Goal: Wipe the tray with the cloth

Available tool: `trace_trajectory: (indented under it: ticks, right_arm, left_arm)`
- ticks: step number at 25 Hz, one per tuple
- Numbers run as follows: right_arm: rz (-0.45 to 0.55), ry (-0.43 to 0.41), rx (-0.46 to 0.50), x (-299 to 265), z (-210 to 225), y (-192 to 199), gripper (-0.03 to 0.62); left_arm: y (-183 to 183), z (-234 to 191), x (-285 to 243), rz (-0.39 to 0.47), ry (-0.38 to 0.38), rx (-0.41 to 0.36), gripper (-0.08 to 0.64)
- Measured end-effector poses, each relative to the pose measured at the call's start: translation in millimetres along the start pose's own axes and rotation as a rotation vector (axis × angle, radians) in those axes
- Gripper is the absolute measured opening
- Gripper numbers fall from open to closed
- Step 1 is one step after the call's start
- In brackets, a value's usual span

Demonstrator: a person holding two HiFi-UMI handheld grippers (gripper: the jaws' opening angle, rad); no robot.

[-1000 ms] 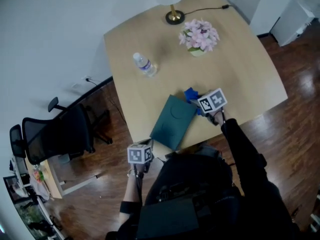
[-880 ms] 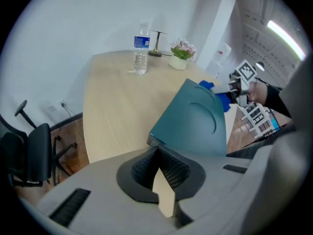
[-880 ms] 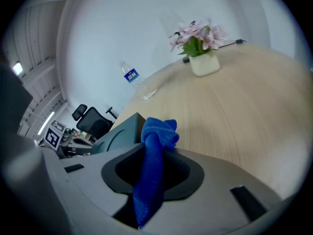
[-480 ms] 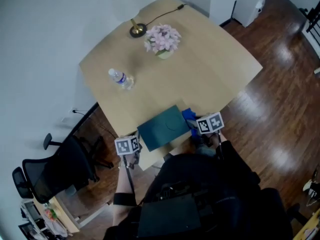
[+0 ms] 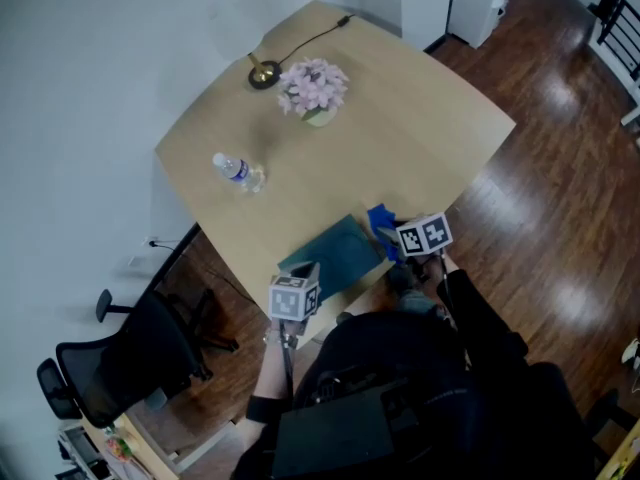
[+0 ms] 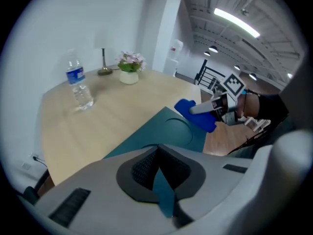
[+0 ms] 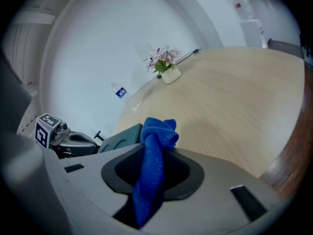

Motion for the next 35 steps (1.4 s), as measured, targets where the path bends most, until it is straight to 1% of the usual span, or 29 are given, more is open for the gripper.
trace_trajectory:
  ticks: [2,4,9,11,14,18,20,23,25,27,30,35]
  right_arm:
    - [-0.001,-0.005,0.016,-7.4,-2.4,-16.4,0.103]
    - [0.001,-0.024,0.029,-15.6,-6.3,-34.4,0.103]
    - [-0.021,-0.081,0.059,-42.1,-18.2,-70.4,0.103]
    - [-0.037,-0.093,0.041,-53.2,-17.2,-77.1,0.103]
    - [-0.049,-0.133,-0.029,-68.1,-17.8,-80.9,0.103]
    - [-0.078,-0.192,-0.105,-81.9,-24.5,-72.0,0.103]
    - [-0.078,-0.201,-0.139,-81.7,-22.9,-68.2,0.103]
    - [-0.070,-0.205,-0.166,-74.7,-20.0,-62.3,0.103]
    - [-0.059,-0.217,-0.192,-67.3,-19.2,-59.3,0.103]
    - [-0.056,-0.226,-0.218,-57.6,-16.3,-52.4,0.103]
    - [-0.105,-0.202,-0.201,-41.5,-9.7,-23.1,0.101]
    - [-0.225,-0.169,-0.188,3.1,2.5,49.6,0.101]
  left_arm:
    - [0.8,7.7,-17.2,-0.047,0.021,-0.029,0.000]
    - [6.0,10.6,-28.4,-0.086,0.026,-0.034,0.000]
    - [8.6,8.5,-28.0,-0.107,0.039,0.041,0.001]
    - [8.0,11.0,-28.2,-0.129,0.048,0.039,0.000]
    - [6.1,13.8,-30.7,-0.154,0.042,0.034,0.000]
    - [0.6,9.8,-33.4,-0.161,0.026,0.059,0.001]
    - [0.2,9.4,-33.9,-0.165,0.041,0.074,0.002]
    - [1.9,10.3,-34.3,-0.163,0.066,0.098,0.000]
    - [1.8,10.3,-34.8,-0.169,0.066,0.086,0.000]
    - [0.6,10.7,-36.0,-0.172,0.059,0.057,0.001]
    - [-0.1,8.5,-36.4,-0.156,0.056,0.044,0.000]
    - [0.4,7.9,-35.7,-0.150,0.059,0.037,0.000]
Point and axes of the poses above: the fingertips, and each gripper's own axes: x backward along the fingers, z to its right, y out of its underside, the point moved 1 cm from there along x, backward along the fingers, and after that the axes turned 11 degrees about -x, right-handed, at the moved point
